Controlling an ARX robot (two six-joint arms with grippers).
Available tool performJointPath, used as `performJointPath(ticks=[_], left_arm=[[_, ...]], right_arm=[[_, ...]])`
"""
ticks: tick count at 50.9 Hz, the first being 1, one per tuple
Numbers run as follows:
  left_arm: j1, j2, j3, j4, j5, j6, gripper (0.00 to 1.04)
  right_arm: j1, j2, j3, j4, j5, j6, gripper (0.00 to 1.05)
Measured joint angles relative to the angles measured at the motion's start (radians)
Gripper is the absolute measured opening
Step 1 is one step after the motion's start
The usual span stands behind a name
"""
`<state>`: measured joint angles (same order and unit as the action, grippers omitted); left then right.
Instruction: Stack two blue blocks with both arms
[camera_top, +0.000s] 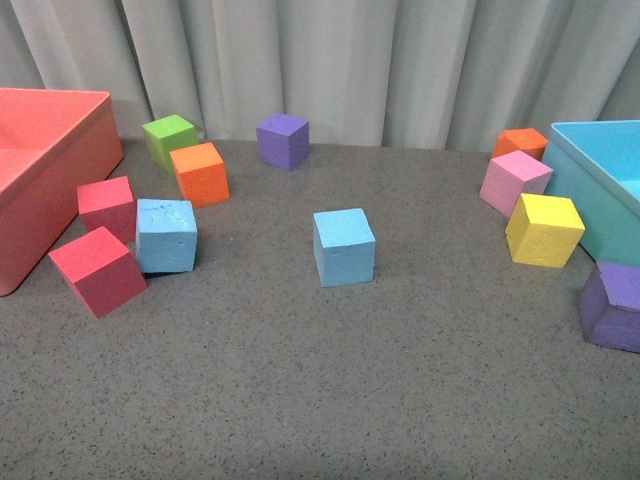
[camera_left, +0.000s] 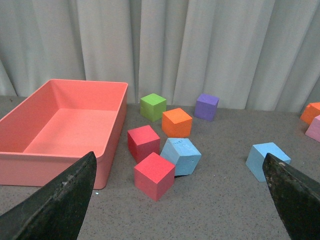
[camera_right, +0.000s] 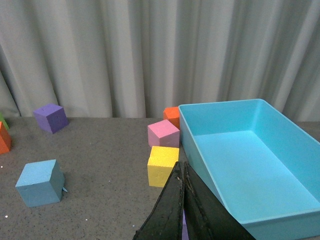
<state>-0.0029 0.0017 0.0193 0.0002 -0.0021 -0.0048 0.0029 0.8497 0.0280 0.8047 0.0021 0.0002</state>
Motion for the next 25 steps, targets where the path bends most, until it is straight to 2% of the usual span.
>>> performJointPath(ticks=[25], left_arm=[[0.0, 0.0, 0.0, 0.0, 0.0, 0.0, 0.98]], right_arm=[[0.0, -0.306, -0.026, -0.269, 0.0, 0.0, 0.01]])
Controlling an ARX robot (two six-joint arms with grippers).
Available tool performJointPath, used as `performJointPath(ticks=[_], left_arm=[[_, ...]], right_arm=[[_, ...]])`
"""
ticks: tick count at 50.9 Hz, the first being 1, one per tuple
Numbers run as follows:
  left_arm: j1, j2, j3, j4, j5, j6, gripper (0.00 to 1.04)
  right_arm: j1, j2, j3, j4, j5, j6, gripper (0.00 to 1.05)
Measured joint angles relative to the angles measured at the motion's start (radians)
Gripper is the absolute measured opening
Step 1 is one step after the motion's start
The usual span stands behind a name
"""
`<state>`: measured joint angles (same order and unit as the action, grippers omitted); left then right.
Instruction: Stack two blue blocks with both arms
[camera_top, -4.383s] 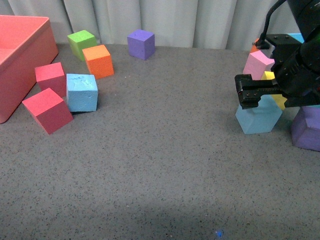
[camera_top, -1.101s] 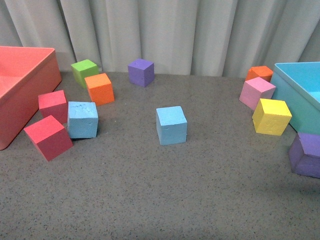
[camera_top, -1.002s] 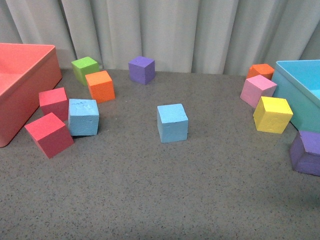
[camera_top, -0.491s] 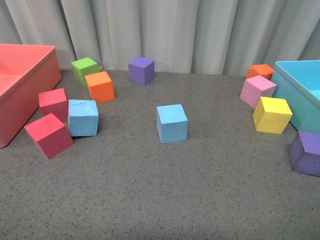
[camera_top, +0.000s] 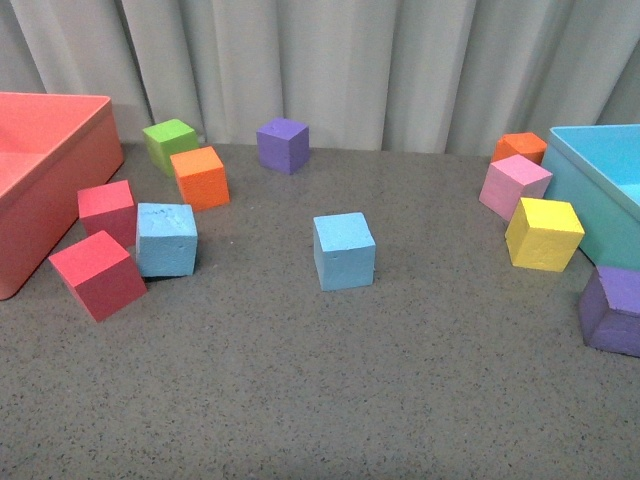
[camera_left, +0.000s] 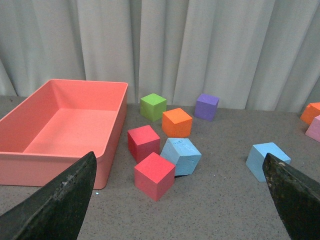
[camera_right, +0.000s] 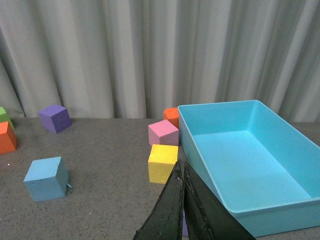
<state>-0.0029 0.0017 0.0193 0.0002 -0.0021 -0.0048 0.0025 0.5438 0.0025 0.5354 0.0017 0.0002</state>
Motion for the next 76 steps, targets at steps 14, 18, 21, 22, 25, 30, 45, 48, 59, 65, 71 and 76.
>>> performJointPath(ticks=[14, 18, 21, 22, 25, 30, 45, 48, 59, 65, 71, 76], left_arm=[[0.0, 0.0, 0.0, 0.0, 0.0, 0.0, 0.98], [0.0, 0.0, 0.0, 0.0, 0.0, 0.0, 0.98], [0.0, 0.0, 0.0, 0.0, 0.0, 0.0, 0.98], [0.0, 0.0, 0.0, 0.0, 0.0, 0.0, 0.98], [0.0, 0.0, 0.0, 0.0, 0.0, 0.0, 0.98], [0.0, 0.0, 0.0, 0.0, 0.0, 0.0, 0.98], [0.0, 0.0, 0.0, 0.0, 0.0, 0.0, 0.98], [0.0, 0.0, 0.0, 0.0, 0.0, 0.0, 0.98], [0.0, 0.0, 0.0, 0.0, 0.0, 0.0, 0.98], [0.0, 0.0, 0.0, 0.0, 0.0, 0.0, 0.98], [0.0, 0.0, 0.0, 0.0, 0.0, 0.0, 0.98], [0.0, 0.0, 0.0, 0.0, 0.0, 0.0, 0.98]], right_arm=[[0.0, -0.135, 0.0, -0.126, 0.0, 0.0, 0.01], [0.0, -0.167, 0.0, -0.158, 0.0, 0.0, 0.01], [0.0, -0.197, 0.0, -0.187, 0.0, 0.0, 0.01], [0.0, -0.209, 0.0, -0.197, 0.0, 0.0, 0.01], [0.0, -0.228, 0.0, -0.216, 0.0, 0.0, 0.01], [0.0, -0.267, 0.0, -0.256, 0.0, 0.0, 0.01], [0.0, -0.357, 0.0, -0.344, 0.0, 0.0, 0.01], [0.0, -0.37, 0.0, -0.358, 0.0, 0.0, 0.01], [0.0, -0.539, 0.0, -0.532, -0.003, 0.0, 0.01], [0.0, -0.539, 0.0, -0.534, -0.003, 0.0, 0.03], [0.0, -0.539, 0.0, -0.534, -0.003, 0.0, 0.26], [0.0, -0.539, 0.0, -0.534, -0.003, 0.0, 0.49]])
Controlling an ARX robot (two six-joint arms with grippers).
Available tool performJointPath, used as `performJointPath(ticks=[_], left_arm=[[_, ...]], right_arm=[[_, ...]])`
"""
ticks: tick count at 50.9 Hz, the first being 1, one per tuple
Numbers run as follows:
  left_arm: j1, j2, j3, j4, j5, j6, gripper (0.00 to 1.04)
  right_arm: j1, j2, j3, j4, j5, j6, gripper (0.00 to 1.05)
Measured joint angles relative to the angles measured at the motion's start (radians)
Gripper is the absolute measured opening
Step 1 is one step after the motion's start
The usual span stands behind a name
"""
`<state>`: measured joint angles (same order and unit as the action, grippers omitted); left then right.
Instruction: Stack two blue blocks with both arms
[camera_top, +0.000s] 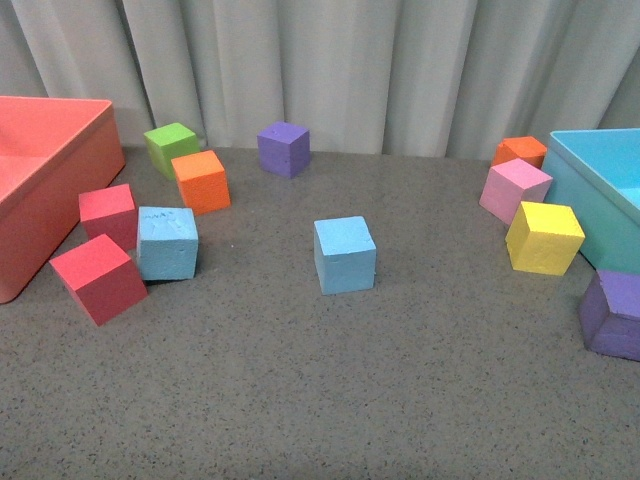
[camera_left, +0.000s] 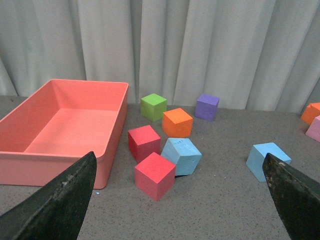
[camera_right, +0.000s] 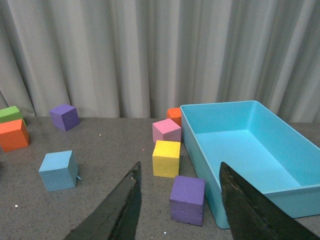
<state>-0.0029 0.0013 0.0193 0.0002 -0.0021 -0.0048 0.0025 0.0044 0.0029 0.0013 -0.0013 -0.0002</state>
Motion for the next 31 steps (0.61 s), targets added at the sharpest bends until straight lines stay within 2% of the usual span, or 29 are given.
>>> performJointPath(ticks=[3, 13, 18, 21, 25, 31], left_arm=[[0.0, 0.0, 0.0, 0.0, 0.0, 0.0, 0.98], [0.0, 0.0, 0.0, 0.0, 0.0, 0.0, 0.98], [-0.013, 0.109, 0.049, -0.134, -0.09, -0.05, 0.98], [-0.015, 0.215, 0.054, -0.117, -0.104, -0.059, 0.98], [-0.032, 0.409, 0.075, 0.016, -0.119, -0.074, 0.98], [-0.09, 0.857, 0.226, 0.309, -0.127, -0.063, 0.98]], right_arm=[[0.0, 0.0, 0.0, 0.0, 0.0, 0.0, 0.63], [0.0, 0.0, 0.0, 0.0, 0.0, 0.001, 0.97], [0.0, 0.0, 0.0, 0.0, 0.0, 0.0, 0.94], [0.0, -0.001, 0.0, 0.0, 0.0, 0.0, 0.95], [0.0, -0.001, 0.0, 0.0, 0.0, 0.0, 0.95], [0.0, -0.001, 0.0, 0.0, 0.0, 0.0, 0.95]])
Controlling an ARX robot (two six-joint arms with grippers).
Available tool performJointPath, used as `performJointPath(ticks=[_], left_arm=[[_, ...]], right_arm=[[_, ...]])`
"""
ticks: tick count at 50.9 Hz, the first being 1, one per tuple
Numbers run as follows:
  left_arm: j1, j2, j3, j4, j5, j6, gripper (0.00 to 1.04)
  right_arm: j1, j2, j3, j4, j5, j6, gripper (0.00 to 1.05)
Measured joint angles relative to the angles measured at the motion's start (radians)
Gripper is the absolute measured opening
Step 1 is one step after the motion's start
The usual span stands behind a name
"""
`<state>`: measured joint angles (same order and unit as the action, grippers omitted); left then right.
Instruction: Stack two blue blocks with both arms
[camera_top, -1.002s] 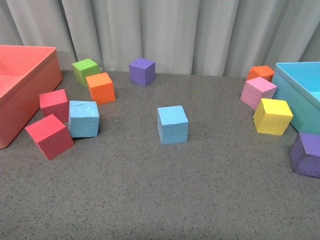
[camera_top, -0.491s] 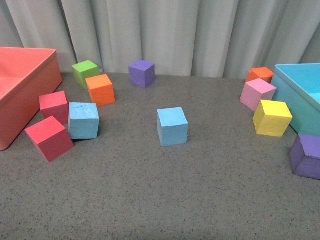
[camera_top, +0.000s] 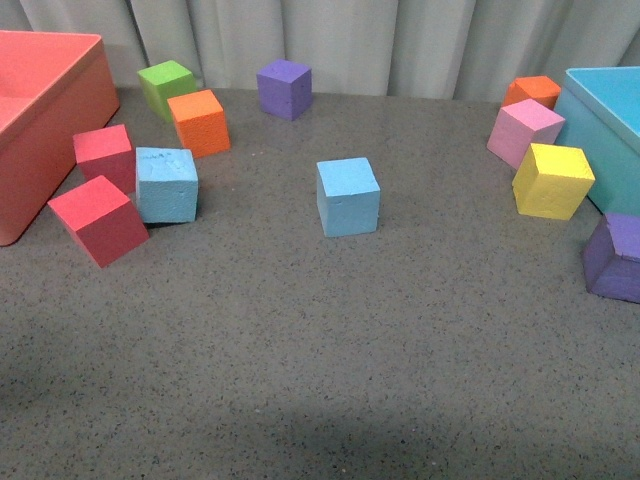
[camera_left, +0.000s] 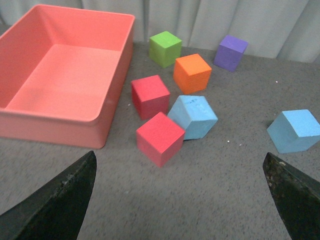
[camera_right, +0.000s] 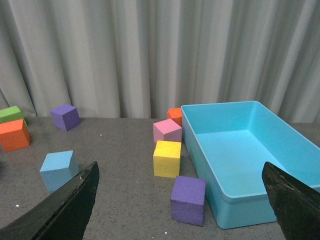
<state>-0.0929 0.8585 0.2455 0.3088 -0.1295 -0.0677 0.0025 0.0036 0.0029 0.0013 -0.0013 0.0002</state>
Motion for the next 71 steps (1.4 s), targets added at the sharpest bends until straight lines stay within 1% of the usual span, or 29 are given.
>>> performJointPath(ticks=[2, 6, 8, 13, 19, 22, 25, 29, 33, 47, 53, 60, 71], left_arm=[[-0.012, 0.154, 0.071, 0.047, 0.009, 0.013, 0.98], [-0.029, 0.425, 0.212, 0.048, -0.003, 0.029, 0.98], [-0.038, 0.558, 0.292, 0.039, -0.036, 0.039, 0.98], [-0.058, 0.771, 0.465, -0.012, -0.097, 0.06, 0.98], [-0.096, 0.954, 0.697, -0.124, -0.128, 0.072, 0.98], [-0.109, 1.002, 0.768, -0.166, -0.149, 0.071, 0.98], [-0.124, 1.069, 0.871, -0.247, -0.173, 0.071, 0.98], [-0.13, 1.128, 0.955, -0.327, -0.192, 0.061, 0.98], [-0.13, 1.194, 1.045, -0.441, -0.209, 0.031, 0.98], [-0.135, 1.27, 1.175, -0.563, -0.219, -0.018, 0.98], [-0.149, 1.311, 1.216, -0.601, -0.206, -0.056, 0.98], [-0.163, 1.349, 1.241, -0.63, -0.213, -0.079, 0.98], [-0.159, 1.405, 1.296, -0.657, -0.249, -0.1, 0.98]], right_arm=[[0.0, 0.0, 0.0, 0.0, 0.0, 0.0, 0.95], [0.0, 0.0, 0.0, 0.0, 0.0, 0.0, 0.95], [0.0, 0.0, 0.0, 0.0, 0.0, 0.0, 0.95], [0.0, 0.0, 0.0, 0.0, 0.0, 0.0, 0.95], [0.0, 0.0, 0.0, 0.0, 0.0, 0.0, 0.95], [0.0, 0.0, 0.0, 0.0, 0.0, 0.0, 0.95], [0.0, 0.0, 0.0, 0.0, 0.0, 0.0, 0.95], [0.0, 0.0, 0.0, 0.0, 0.0, 0.0, 0.95], [0.0, 0.0, 0.0, 0.0, 0.0, 0.0, 0.95], [0.0, 0.0, 0.0, 0.0, 0.0, 0.0, 0.95], [0.0, 0.0, 0.0, 0.0, 0.0, 0.0, 0.95], [0.0, 0.0, 0.0, 0.0, 0.0, 0.0, 0.95], [0.0, 0.0, 0.0, 0.0, 0.0, 0.0, 0.95]])
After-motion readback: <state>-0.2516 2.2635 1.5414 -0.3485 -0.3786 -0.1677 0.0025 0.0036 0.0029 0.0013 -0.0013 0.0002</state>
